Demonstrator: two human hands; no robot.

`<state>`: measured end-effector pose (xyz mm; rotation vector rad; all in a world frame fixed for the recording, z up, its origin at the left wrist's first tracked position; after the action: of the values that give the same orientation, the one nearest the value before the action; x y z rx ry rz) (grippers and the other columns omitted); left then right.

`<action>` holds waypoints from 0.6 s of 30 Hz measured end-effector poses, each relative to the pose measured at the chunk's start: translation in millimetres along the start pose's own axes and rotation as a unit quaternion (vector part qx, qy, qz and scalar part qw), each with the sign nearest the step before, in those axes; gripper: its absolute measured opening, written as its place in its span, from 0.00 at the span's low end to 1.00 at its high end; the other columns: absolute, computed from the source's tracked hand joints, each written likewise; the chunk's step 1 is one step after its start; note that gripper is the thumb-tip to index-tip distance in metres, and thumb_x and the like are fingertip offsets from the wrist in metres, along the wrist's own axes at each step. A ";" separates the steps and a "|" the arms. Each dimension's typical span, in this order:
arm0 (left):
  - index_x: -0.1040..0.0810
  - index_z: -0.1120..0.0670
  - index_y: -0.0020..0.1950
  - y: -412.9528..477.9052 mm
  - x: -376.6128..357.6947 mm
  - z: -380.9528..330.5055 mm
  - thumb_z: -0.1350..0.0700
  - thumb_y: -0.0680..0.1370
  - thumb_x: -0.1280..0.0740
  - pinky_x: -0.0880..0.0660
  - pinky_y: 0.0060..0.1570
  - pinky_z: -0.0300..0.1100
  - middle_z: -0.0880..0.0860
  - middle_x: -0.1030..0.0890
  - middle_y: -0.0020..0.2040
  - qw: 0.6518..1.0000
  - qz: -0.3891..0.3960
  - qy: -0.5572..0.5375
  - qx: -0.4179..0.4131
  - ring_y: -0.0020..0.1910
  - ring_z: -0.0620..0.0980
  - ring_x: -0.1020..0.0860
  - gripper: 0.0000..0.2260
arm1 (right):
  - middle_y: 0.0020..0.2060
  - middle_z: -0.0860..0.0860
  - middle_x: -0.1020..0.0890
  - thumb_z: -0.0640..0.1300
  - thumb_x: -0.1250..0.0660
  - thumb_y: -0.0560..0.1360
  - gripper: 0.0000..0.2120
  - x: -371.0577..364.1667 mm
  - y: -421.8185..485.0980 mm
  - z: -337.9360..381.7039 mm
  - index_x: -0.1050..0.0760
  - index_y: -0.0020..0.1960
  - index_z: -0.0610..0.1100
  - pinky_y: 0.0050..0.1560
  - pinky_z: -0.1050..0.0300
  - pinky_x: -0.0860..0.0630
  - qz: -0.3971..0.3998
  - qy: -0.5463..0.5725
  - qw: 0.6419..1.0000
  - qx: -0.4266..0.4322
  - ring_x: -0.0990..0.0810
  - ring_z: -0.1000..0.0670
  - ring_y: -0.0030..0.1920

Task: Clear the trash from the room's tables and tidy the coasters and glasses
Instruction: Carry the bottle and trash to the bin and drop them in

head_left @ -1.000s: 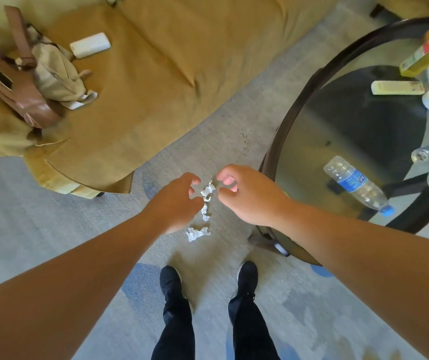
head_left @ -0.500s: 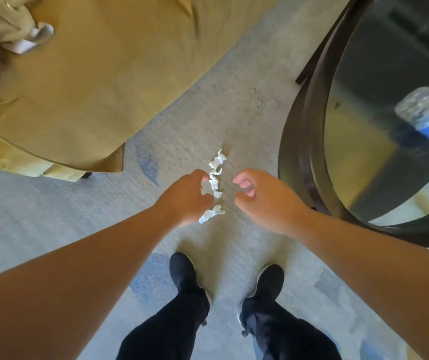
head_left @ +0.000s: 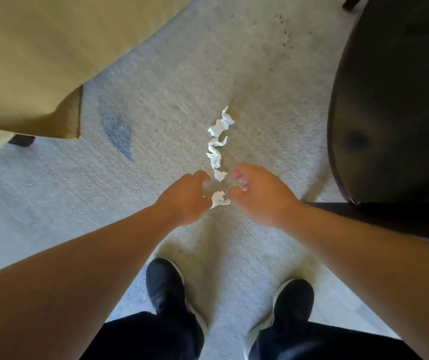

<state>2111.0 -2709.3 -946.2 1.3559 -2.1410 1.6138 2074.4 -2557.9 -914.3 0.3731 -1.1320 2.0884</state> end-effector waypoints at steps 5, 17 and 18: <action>0.34 0.47 0.69 44.2 -40.6 26.3 0.51 0.76 0.36 0.25 0.52 0.47 0.54 0.27 0.60 0.999 -0.007 0.032 0.000 0.55 0.53 0.25 0.21 | 0.55 0.53 0.27 0.51 0.39 0.76 0.11 -29.9 41.5 -28.7 0.29 0.57 0.52 0.44 0.57 0.29 0.004 -0.018 1.000 0.002 0.25 0.53 0.49; 0.36 0.47 0.64 90.7 -120.2 65.5 0.56 0.74 0.32 0.26 0.48 0.47 0.54 0.36 0.62 0.994 -0.051 0.095 0.005 0.58 0.55 0.36 0.22 | 0.57 0.52 0.25 0.50 0.40 0.76 0.14 -69.3 82.9 -69.0 0.29 0.62 0.51 0.51 0.51 0.24 0.018 -0.051 0.999 -0.005 0.24 0.52 0.50; 0.36 0.48 0.63 92.1 -124.7 67.0 0.58 0.74 0.32 0.26 0.48 0.47 0.55 0.35 0.61 0.994 -0.060 0.088 0.004 0.57 0.55 0.36 0.21 | 0.57 0.52 0.25 0.50 0.40 0.76 0.15 -69.8 84.2 -70.5 0.29 0.62 0.51 0.51 0.51 0.24 0.019 -0.050 0.999 -0.006 0.24 0.52 0.50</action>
<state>2144.1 -2691.9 -1110.9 1.2668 -1.9181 1.6318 2069.1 -2562.2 -1044.2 0.4592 -1.2185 2.1144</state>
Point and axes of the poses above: each hand's wrist, its own y-axis towards the middle knuckle, its own x-axis out of the back of the hand, z = x × y, the point moved 5 cm from there along y, towards the middle knuckle
